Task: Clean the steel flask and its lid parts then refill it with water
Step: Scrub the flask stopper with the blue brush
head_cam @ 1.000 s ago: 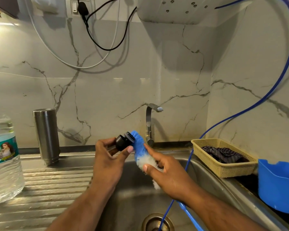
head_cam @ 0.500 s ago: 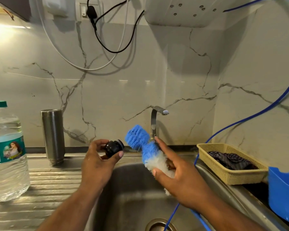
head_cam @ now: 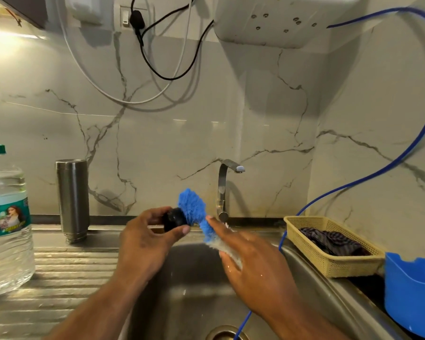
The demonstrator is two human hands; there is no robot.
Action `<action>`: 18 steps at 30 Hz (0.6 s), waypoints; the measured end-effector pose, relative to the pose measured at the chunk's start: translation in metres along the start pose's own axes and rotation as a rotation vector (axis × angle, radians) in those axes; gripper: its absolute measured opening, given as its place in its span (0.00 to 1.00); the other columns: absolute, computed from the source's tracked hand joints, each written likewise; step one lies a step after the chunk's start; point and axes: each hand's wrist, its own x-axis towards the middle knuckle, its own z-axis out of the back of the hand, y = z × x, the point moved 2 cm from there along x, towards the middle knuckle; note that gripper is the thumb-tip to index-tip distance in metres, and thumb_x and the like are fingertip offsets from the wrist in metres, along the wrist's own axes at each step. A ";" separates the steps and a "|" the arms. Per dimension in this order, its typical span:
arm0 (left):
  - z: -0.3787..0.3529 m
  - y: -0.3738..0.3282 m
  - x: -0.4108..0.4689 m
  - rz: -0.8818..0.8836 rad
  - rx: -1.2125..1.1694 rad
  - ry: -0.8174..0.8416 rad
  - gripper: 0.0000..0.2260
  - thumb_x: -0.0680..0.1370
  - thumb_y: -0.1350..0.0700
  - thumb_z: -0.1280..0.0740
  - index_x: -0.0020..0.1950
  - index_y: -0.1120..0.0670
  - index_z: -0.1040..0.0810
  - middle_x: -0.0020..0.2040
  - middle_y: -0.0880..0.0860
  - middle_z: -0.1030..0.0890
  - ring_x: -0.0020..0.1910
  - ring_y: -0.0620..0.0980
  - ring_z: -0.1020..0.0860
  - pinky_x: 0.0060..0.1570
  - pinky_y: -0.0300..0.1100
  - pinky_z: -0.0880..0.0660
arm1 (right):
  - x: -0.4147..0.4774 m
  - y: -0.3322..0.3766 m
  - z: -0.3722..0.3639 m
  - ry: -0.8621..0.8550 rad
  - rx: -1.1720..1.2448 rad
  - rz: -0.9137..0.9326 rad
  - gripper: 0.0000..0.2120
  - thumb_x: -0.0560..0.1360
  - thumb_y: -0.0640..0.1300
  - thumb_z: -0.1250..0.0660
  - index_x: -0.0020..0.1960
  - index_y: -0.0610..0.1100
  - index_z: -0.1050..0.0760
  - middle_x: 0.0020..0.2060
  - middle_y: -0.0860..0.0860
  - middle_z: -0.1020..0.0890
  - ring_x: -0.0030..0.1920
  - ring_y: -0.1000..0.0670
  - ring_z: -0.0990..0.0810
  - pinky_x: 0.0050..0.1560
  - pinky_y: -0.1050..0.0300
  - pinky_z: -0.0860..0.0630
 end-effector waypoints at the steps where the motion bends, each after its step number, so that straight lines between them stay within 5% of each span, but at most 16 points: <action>1: -0.006 -0.003 -0.004 -0.020 0.013 0.034 0.26 0.64 0.48 0.17 0.61 0.45 0.19 0.51 0.43 0.16 0.51 0.43 0.18 0.55 0.44 0.20 | 0.003 -0.001 -0.003 -0.001 0.015 -0.013 0.34 0.84 0.54 0.41 0.73 0.79 0.61 0.63 0.61 0.24 0.58 0.59 0.27 0.59 0.61 0.28; 10: -0.015 0.004 -0.004 -0.103 0.049 0.050 0.28 0.64 0.56 0.16 0.62 0.46 0.20 0.55 0.44 0.17 0.49 0.38 0.19 0.46 0.25 0.26 | 0.007 -0.014 -0.014 -0.003 0.174 -0.042 0.32 0.81 0.52 0.34 0.75 0.75 0.46 0.67 0.64 0.23 0.62 0.63 0.25 0.64 0.64 0.28; 15: -0.023 0.001 -0.002 -0.135 0.071 0.024 0.28 0.64 0.57 0.16 0.62 0.48 0.21 0.56 0.46 0.18 0.53 0.43 0.19 0.56 0.37 0.23 | 0.005 -0.021 -0.016 -0.007 0.275 -0.082 0.31 0.80 0.51 0.32 0.71 0.77 0.43 0.63 0.69 0.24 0.56 0.68 0.25 0.54 0.75 0.30; 18: -0.020 0.007 -0.001 -0.152 0.075 0.019 0.29 0.64 0.58 0.16 0.62 0.49 0.20 0.55 0.46 0.18 0.52 0.42 0.19 0.50 0.28 0.25 | 0.007 -0.021 -0.016 0.011 0.290 -0.092 0.31 0.80 0.51 0.32 0.75 0.73 0.42 0.63 0.67 0.23 0.55 0.67 0.24 0.49 0.77 0.30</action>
